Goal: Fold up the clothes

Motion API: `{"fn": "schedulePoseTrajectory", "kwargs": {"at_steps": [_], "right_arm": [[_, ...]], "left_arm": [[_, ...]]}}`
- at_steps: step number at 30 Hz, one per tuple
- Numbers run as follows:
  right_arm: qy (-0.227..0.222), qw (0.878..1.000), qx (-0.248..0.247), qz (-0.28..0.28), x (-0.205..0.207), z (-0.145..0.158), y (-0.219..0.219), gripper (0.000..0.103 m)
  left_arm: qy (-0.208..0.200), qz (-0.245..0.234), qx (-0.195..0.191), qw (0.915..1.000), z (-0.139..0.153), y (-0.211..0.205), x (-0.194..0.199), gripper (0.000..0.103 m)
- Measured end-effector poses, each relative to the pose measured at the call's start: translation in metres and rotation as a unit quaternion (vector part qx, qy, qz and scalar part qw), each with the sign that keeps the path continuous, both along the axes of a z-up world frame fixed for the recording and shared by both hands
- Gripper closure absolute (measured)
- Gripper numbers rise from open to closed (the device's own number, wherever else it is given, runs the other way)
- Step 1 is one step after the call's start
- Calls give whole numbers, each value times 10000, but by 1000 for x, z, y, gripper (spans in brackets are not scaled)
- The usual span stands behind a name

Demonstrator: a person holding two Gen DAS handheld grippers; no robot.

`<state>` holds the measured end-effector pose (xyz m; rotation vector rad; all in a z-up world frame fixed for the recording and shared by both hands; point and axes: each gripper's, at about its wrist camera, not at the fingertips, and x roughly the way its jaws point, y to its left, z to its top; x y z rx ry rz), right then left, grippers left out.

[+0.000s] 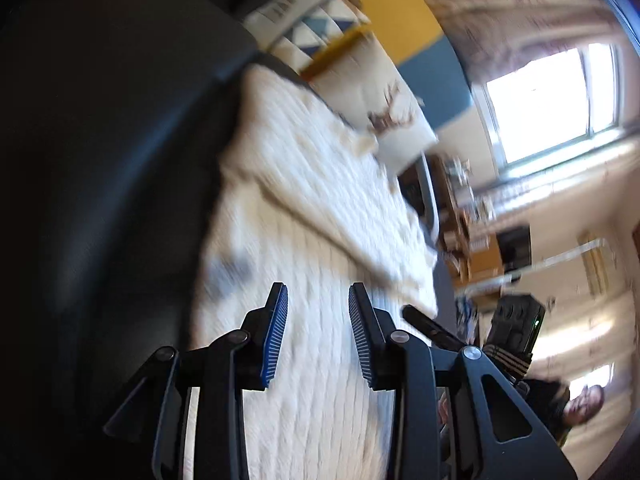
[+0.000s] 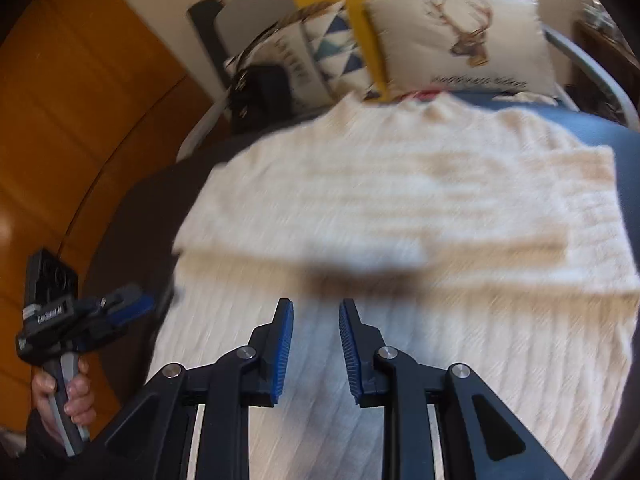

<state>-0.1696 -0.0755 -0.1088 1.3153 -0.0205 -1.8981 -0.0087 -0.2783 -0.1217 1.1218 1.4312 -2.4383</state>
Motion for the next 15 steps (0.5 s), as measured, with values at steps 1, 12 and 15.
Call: {"fn": "schedulePoseTrajectory", "kwargs": {"at_steps": [1, 12, 15], "right_arm": [[34, 9999, 103, 103, 9, -4, -3, 79], [-71, 9986, 512, -107, 28, -24, 19, 83], [-43, 9978, 602, -255, 27, -25, 32, 81]], "left_arm": [[-128, 7, -101, 9999, -4, 4, -2, 69], [-621, 113, -764, 9951, -9, 17, -1, 76], [-611, -47, -1047, 9926, -4, 29, -4, 76]]}}
